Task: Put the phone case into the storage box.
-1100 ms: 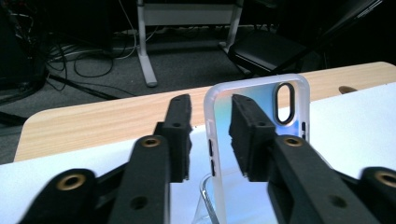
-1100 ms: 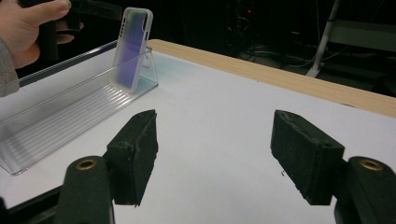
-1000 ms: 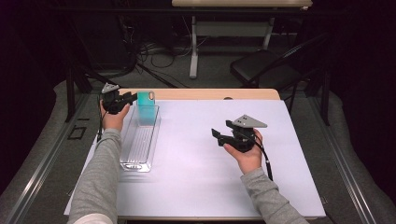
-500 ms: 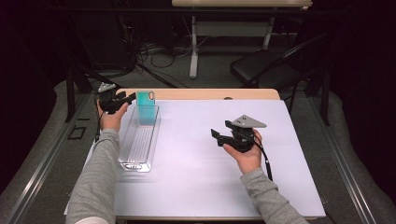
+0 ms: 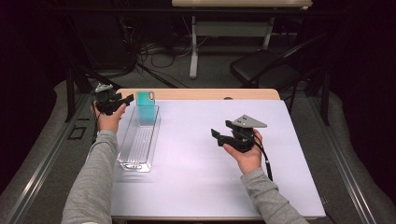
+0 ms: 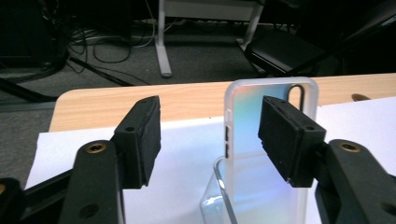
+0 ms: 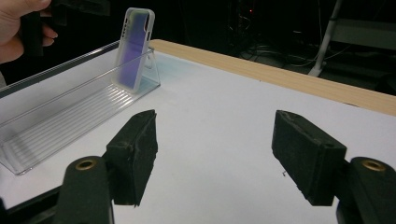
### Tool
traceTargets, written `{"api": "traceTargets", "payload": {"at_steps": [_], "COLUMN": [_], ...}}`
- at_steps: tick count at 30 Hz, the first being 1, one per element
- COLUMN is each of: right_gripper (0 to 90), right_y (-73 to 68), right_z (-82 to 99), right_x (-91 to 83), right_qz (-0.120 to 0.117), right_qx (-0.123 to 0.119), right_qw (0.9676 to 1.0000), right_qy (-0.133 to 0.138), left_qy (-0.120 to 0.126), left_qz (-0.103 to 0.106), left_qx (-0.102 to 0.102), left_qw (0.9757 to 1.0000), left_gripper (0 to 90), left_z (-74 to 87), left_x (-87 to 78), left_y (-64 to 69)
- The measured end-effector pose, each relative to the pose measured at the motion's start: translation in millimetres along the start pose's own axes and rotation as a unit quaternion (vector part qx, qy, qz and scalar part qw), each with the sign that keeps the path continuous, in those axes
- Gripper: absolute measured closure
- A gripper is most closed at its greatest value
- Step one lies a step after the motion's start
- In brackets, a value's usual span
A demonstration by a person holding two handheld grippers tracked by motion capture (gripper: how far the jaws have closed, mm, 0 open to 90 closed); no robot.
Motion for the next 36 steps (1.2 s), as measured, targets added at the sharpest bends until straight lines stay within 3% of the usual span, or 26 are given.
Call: {"api": "traceTargets", "payload": {"at_steps": [12, 25, 31, 36], "right_gripper": [29.7, 23.0, 22.2, 16.0], "right_y": [1.6, 1.9, 3.4, 2.0], "right_z": [-0.9, -3.2, -5.3, -5.7], "right_x": [-1.9, -4.5, -7.9, -10.5], "right_qz": [0.004, 0.001, -0.001, -0.014], "right_qx": [0.0, 0.021, 0.029, 0.023], "right_qw": [1.0, 0.9998, 0.9995, 0.9996], "right_qy": [-0.002, -0.004, -0.006, -0.009], "left_qy": [-0.011, -0.011, -0.015, -0.013], "left_qz": [0.003, 0.055, 0.08, 0.098], "left_qx": [0.008, 0.019, 0.041, 0.055], "left_qw": [0.9999, 0.9983, 0.9959, 0.9936], "left_gripper": [34.6, 27.5, 22.3, 19.5], "left_z": [-0.1, -3.3, -4.0, -3.9], "left_x": [-13.6, -32.0, -40.1, -48.0], "left_y": [8.8, 30.9, 42.3, 52.9]}}
Point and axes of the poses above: each handheld gripper's, and its own axes: x roughly forward along the jaws, z roughly out of its underside, y roughly to its right, the point moved 3 cm from there along x, roughly forward along the jaws, and after that the axes turned 7 degrees about -y, right-handed, at the moved point
